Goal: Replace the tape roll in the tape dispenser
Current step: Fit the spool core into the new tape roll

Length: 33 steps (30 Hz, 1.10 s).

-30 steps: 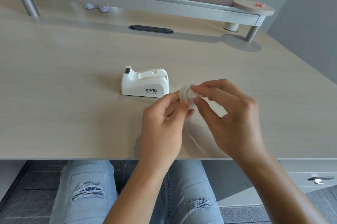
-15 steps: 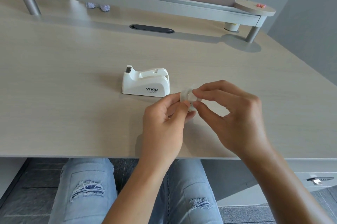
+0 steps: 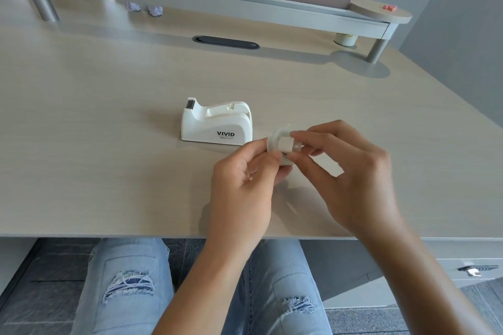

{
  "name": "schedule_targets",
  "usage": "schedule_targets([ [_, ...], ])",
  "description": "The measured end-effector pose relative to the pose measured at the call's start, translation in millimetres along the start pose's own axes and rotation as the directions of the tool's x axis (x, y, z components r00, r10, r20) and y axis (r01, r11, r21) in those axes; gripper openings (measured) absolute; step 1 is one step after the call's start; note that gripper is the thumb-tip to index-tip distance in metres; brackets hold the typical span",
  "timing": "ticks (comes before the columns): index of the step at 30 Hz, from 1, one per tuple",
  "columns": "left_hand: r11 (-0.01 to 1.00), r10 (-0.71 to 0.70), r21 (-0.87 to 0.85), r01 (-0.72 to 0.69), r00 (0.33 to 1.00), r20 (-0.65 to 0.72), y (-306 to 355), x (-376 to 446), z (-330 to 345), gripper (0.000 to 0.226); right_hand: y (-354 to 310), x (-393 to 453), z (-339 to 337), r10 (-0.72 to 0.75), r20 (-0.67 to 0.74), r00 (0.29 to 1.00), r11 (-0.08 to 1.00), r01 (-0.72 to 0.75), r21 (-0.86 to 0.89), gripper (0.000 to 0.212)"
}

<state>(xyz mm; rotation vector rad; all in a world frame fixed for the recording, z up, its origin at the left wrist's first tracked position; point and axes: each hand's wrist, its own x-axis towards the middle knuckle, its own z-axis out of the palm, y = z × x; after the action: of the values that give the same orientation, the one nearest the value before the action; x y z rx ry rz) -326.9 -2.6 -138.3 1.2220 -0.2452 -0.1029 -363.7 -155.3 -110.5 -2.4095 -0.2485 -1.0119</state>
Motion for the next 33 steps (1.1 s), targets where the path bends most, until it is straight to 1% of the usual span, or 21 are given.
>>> schedule_targets([
  [2, 1.000, -0.001, -0.007, 0.001, 1.000, -0.003, 0.1, -0.1, 0.7, 0.022, 1.1, 1.1, -1.3, -0.081, 0.025, 0.996, 0.994, 0.082, -0.076, 0.018],
  [4, 1.000, -0.001, -0.014, 0.001, 1.000, -0.003, 0.2, 0.0, 1.2, 0.023, 3.0, 2.5, -3.3, -0.111, 0.060, 0.992, 0.990, 0.116, -0.084, 0.018],
  [7, 1.000, -0.008, -0.021, 0.008, 1.000, -0.004, -0.5, 0.3, 1.8, 0.025, 6.1, 4.4, -7.4, -0.119, 0.121, 0.985, 0.988, 0.130, -0.085, 0.018],
  [11, 0.999, -0.020, -0.027, 0.020, 1.000, -0.005, -0.5, 0.7, 1.7, 0.023, 9.4, 7.0, -10.7, -0.145, 0.182, 0.973, 0.983, 0.162, -0.081, 0.020],
  [14, 1.000, -0.022, -0.001, 0.022, 1.000, -0.015, -1.8, 0.9, 1.8, 0.024, 10.2, 10.3, -11.8, -0.155, 0.229, 0.961, 0.982, 0.176, -0.074, 0.020],
  [17, 0.999, -0.021, 0.028, 0.022, 1.000, -0.020, -3.2, 0.7, 1.7, 0.024, 11.4, 15.9, -15.4, -0.165, 0.299, 0.940, 0.981, 0.189, -0.053, 0.022],
  [20, 1.000, -0.017, 0.015, 0.018, 0.999, -0.032, -2.8, 1.1, 2.8, 0.025, 10.2, 20.9, -20.3, -0.184, 0.365, 0.912, 0.977, 0.210, -0.030, 0.024],
  [22, 1.000, -0.014, 0.002, 0.014, 0.999, -0.042, -2.2, 1.7, 3.3, 0.025, 8.3, 22.9, -20.9, -0.192, 0.376, 0.906, 0.975, 0.220, -0.032, 0.024],
  [28, 1.000, -0.023, -0.009, 0.023, 0.999, -0.025, -1.0, 0.6, 3.3, 0.026, 6.8, 19.9, -20.0, -0.153, 0.356, 0.922, 0.978, 0.193, -0.079, 0.024],
  [33, 1.000, -0.021, 0.001, 0.021, 0.999, -0.036, -1.6, 0.3, 3.5, 0.027, 1.1, 23.8, -21.4, -0.156, 0.378, 0.913, 0.968, 0.218, -0.127, 0.026],
])
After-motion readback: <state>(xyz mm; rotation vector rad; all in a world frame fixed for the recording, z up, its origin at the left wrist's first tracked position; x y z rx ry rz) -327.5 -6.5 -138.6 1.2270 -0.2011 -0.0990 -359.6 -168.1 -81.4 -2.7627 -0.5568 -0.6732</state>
